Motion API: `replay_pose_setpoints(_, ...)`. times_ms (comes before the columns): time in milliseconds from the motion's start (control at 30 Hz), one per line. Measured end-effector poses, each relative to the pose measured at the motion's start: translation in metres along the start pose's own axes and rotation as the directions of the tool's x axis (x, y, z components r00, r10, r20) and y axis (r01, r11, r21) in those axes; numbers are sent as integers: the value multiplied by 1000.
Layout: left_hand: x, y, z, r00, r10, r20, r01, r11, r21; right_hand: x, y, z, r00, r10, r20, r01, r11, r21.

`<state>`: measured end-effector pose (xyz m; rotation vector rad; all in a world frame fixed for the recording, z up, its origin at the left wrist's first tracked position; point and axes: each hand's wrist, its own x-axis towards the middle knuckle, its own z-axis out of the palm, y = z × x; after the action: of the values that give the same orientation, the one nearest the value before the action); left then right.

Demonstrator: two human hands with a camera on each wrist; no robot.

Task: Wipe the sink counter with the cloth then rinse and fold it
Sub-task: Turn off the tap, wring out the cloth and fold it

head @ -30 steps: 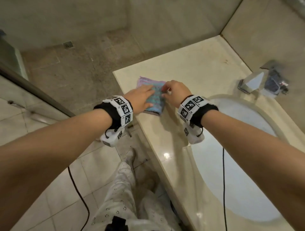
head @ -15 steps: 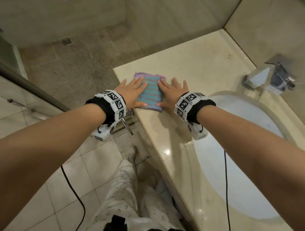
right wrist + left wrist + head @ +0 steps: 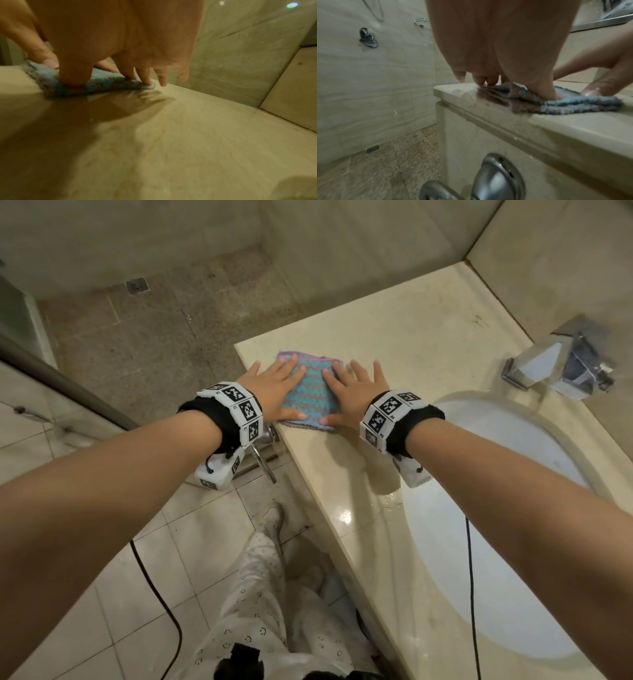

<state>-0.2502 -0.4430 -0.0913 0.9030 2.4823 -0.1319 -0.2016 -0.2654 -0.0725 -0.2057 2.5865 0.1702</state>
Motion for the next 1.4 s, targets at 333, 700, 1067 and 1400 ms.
replay_pose_setpoints(333,-16,-1,-7,884,-266,-384,134,932,-338,4,9,-28,906,423,-9,-256,564,785)
replay_pose_setpoints(700,-20,-12,2,877,-452,-165,281,760,-586,8,-7,-23,932,251,263,-304,142,942)
replay_pose_setpoints(1067,-15,9,-37,880,-470,74,153,131,-980,-21,-1,-79,960,274,51,-40,-44,998)
replay_pose_setpoints(1400,-34,103,-108,999,10,34,36,-208,-978,-128,53,-107,946,318,-67,139,-209,968)
